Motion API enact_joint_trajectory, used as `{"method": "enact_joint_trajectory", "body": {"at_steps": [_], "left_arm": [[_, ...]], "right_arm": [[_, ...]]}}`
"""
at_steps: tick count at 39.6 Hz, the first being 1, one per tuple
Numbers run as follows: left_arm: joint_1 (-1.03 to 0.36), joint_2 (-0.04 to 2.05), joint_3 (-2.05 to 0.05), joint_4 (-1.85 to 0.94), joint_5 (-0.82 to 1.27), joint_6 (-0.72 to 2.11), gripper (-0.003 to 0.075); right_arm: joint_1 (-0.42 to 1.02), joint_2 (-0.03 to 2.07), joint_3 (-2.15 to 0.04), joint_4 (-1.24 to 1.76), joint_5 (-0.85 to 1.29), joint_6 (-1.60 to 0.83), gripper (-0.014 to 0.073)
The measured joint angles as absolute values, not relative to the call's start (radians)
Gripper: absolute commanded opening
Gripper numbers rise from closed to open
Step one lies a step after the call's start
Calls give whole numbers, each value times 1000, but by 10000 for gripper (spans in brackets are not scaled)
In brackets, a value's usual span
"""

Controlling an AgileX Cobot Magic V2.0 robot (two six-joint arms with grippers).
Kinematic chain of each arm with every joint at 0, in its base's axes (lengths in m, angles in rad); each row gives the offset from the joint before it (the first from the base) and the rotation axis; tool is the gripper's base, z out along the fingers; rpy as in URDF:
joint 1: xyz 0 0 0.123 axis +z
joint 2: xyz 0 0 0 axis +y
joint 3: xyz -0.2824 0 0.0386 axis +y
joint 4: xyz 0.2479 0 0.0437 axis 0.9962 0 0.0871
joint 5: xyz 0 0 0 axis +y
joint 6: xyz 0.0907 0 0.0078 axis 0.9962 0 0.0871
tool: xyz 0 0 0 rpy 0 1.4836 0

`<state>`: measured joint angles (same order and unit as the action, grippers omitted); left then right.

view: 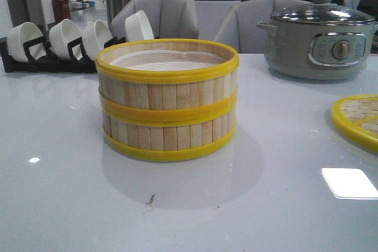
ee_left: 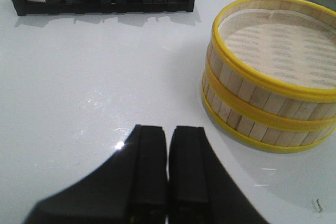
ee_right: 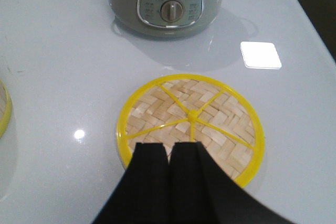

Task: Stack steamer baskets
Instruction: 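Withdraw the left gripper away from the stacked baskets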

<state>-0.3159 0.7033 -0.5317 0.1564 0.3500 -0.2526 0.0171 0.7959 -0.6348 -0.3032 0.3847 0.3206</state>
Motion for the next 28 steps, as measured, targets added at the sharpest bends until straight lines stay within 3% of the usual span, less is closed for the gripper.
{"method": "enact_joint_trajectory", "body": {"at_steps": [6, 9, 12, 14, 28], "left_arm": [[-316, 703, -532, 156, 348, -253, 94], [-316, 703, -532, 156, 348, -253, 94], [-316, 703, -532, 156, 348, -253, 94], [-316, 703, -532, 156, 348, -253, 94], [-316, 703, -532, 158, 348, -253, 94]], "right_arm": [[17, 812, -635, -303, 473, 321, 41], [17, 830, -635, -301, 519, 321, 111], [17, 852, -635, -301, 549, 321, 255], [17, 871, -635, -301, 553, 321, 307], [17, 1046, -697, -301, 555, 321, 319]]}}
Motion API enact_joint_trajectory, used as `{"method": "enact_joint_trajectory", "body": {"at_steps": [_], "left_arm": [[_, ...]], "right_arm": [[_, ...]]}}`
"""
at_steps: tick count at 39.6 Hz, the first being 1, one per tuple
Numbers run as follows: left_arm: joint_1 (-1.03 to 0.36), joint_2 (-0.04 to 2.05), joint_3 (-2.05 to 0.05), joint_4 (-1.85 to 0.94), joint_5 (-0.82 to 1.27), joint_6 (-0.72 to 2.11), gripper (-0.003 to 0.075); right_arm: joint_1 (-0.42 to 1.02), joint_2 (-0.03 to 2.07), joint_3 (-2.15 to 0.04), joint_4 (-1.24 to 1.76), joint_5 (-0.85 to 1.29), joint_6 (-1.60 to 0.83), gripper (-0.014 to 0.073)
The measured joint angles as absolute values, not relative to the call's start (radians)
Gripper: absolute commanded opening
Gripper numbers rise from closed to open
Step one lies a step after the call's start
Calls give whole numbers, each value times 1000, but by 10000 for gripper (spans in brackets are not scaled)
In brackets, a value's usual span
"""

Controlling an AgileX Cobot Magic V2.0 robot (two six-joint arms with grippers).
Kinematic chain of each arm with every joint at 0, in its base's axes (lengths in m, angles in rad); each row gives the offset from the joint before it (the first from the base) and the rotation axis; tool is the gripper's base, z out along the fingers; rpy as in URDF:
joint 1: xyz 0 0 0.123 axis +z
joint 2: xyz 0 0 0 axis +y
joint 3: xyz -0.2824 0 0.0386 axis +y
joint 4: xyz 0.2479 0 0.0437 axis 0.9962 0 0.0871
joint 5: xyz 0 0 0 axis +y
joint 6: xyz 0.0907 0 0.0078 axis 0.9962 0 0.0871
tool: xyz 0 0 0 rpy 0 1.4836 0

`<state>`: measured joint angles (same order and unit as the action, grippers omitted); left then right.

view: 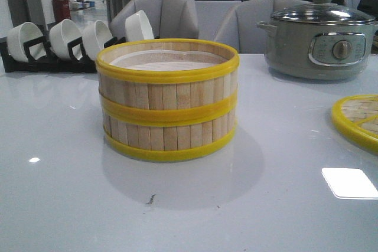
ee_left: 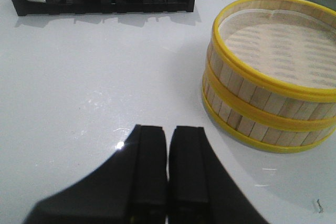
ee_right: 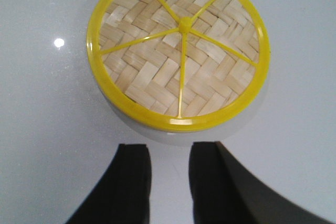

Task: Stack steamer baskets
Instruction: 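Withdraw the left gripper away from the stacked baskets, then lower the right gripper onto the woven lid's centre hub and grasp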

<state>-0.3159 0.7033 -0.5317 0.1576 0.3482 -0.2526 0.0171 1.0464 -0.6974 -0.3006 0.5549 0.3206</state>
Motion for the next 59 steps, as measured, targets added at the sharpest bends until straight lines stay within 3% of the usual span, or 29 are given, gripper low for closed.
{"method": "enact_joint_trajectory", "body": {"at_steps": [30, 59], "left_arm": [[-316, 703, -532, 158, 348, -253, 94], [-316, 703, -532, 158, 348, -253, 94]], "right_arm": [[-101, 1732, -1190, -349, 563, 321, 319], [-101, 1859, -1248, -271, 585, 321, 319]]}}
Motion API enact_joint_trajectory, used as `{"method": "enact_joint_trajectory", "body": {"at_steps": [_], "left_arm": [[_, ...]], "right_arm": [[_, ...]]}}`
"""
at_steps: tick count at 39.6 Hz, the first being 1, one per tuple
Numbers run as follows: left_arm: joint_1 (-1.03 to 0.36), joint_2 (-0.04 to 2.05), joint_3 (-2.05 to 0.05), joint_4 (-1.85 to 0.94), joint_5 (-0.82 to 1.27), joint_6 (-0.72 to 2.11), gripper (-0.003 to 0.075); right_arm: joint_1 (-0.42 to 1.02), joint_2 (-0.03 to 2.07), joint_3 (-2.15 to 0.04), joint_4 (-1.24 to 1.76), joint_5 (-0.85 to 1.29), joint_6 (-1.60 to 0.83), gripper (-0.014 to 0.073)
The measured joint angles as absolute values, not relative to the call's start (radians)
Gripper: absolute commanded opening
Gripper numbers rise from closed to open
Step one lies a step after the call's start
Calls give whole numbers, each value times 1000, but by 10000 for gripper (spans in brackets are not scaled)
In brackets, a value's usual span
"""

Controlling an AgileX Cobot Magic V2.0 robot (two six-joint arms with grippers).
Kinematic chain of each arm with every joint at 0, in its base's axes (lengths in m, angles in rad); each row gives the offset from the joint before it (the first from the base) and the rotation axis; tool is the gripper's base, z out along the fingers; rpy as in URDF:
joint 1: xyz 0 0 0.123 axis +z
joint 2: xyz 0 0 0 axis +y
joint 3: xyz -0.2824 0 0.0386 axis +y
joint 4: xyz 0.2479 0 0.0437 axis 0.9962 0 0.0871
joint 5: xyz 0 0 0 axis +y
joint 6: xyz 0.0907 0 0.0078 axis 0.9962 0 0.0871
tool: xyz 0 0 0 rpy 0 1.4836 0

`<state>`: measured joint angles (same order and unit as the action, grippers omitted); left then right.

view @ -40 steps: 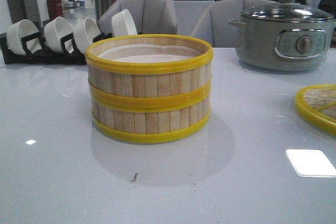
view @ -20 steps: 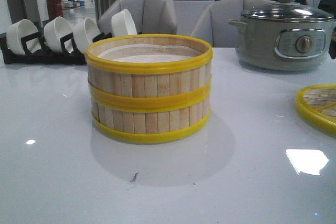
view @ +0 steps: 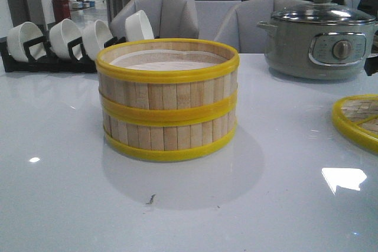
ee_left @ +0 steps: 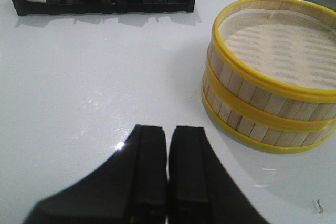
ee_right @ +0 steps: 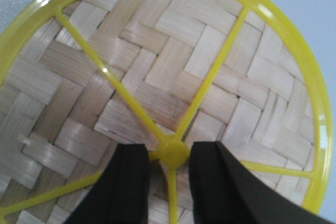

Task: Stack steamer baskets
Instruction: 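Lower the right gripper onto the woven lid's centre hub and grasp, then lift the lid with the right gripper and carry it over the stack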

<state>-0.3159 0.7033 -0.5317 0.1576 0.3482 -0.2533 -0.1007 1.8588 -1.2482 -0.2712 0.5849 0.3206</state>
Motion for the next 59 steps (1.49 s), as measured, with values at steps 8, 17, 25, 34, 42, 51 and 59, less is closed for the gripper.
{"method": "enact_joint_trajectory", "body": {"at_steps": [8, 17, 25, 34, 42, 51, 59], "left_arm": [[-316, 703, -532, 158, 348, -253, 94], [-316, 703, -532, 158, 348, -253, 94], [-316, 703, -532, 158, 348, -253, 94], [-316, 703, -532, 158, 348, -253, 94], [-316, 703, -532, 158, 348, -253, 94], [-316, 703, -532, 158, 348, -253, 94], [-316, 703, -532, 158, 348, -255, 94]], "right_arm": [[-101, 1865, -1248, -270, 569, 321, 319], [-101, 1865, -1248, -270, 561, 321, 319], [-101, 1865, -1248, -270, 547, 321, 319], [-101, 1865, -1248, -270, 544, 321, 319], [-101, 1865, -1248, -270, 543, 321, 167], [-101, 1865, -1248, -270, 543, 321, 36], [-101, 1865, -1248, -270, 543, 321, 36]]}}
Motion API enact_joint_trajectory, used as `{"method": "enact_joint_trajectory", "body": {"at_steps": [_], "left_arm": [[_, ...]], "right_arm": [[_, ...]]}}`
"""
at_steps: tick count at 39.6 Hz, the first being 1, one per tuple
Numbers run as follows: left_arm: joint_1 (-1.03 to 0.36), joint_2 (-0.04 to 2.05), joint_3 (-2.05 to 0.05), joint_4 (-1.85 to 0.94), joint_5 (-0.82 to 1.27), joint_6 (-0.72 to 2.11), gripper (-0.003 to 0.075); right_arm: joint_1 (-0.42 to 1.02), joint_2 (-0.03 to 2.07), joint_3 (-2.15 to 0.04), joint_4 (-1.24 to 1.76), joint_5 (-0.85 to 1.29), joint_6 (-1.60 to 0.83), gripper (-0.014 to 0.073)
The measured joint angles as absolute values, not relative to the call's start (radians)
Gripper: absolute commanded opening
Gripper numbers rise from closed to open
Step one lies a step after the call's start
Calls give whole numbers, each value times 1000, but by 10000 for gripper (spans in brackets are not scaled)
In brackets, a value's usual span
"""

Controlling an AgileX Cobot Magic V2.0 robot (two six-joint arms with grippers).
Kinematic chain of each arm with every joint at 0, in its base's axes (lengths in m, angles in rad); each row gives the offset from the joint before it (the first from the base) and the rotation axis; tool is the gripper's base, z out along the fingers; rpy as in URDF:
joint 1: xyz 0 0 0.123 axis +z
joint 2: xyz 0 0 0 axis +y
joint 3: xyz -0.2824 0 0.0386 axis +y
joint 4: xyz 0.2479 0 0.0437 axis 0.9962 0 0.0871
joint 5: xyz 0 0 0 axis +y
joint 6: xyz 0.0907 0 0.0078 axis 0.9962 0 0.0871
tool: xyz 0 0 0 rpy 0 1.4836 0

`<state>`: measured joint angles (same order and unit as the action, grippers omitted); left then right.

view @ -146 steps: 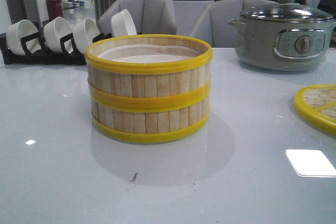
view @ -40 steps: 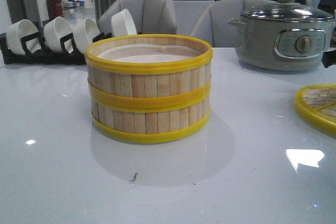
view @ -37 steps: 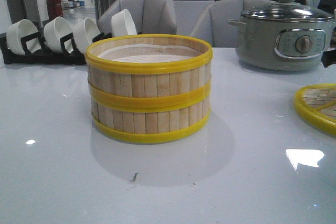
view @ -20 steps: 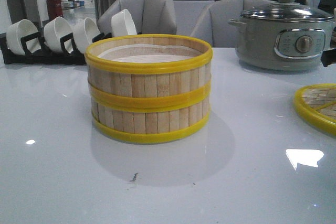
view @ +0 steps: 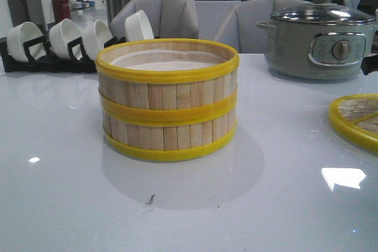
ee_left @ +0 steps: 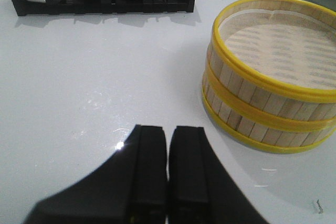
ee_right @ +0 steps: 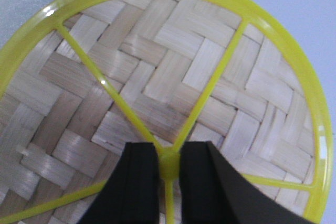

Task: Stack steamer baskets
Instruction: 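Lift the lid with the right gripper and carry it over the stack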

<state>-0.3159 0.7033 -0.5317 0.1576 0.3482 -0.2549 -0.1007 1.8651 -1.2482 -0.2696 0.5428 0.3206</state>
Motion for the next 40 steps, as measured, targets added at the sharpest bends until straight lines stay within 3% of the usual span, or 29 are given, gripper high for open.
{"method": "enact_joint_trajectory", "body": {"at_steps": [20, 40], "left_arm": [[-316, 703, -532, 158, 348, -255, 94], [-316, 703, -532, 158, 347, -255, 94]], "right_arm": [[32, 1699, -1337, -267, 653, 321, 36], [409, 1693, -1677, -262, 879, 264, 36]]}}
